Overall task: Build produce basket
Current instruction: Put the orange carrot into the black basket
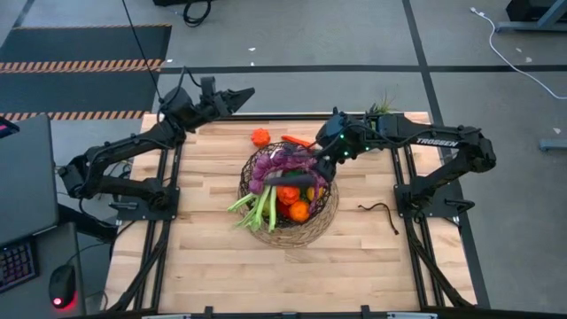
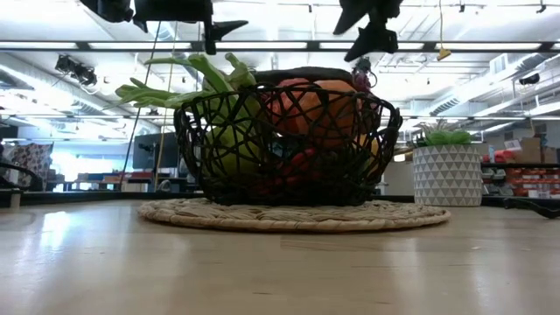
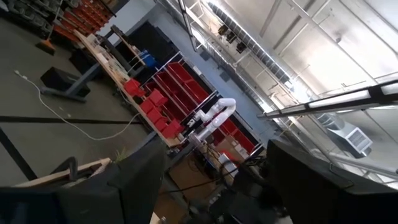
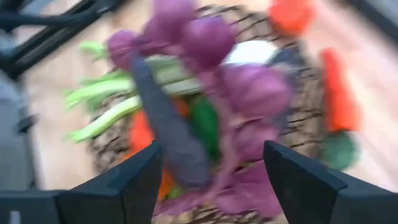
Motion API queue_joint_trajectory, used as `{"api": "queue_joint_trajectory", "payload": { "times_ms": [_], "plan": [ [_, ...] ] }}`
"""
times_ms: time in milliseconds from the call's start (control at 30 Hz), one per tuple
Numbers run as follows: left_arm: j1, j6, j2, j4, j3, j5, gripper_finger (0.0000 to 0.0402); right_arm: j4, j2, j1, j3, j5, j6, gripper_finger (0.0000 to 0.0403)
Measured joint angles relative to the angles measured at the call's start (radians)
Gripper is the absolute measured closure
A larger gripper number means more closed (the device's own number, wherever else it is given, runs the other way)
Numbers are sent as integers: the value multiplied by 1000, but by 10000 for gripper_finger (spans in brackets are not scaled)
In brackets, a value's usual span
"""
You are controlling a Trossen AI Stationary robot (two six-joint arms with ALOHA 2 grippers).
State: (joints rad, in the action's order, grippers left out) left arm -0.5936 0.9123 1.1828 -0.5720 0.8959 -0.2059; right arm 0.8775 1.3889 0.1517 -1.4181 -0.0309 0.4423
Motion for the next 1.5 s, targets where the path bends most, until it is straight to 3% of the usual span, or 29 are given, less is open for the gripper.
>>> {"api": "queue_joint_trajectory", "payload": {
  "times_ms": [167,267,567,833,1067,1500],
  "plan": [
    [25,-2,0,1,0,-8,116,0,-11,78,1,124,22,127],
    [27,-3,0,3,0,-9,116,-2,-3,168,1,117,31,126],
    [24,-60,0,74,0,18,116,-38,201,420,1,-210,-138,123],
    [25,-33,0,76,0,18,116,-100,385,565,1,-402,-258,130],
    [26,4,0,120,0,18,116,-84,507,625,1,-468,-397,135],
    [30,12,0,164,0,18,116,-155,574,567,0,-409,-556,135]
  ]
}}
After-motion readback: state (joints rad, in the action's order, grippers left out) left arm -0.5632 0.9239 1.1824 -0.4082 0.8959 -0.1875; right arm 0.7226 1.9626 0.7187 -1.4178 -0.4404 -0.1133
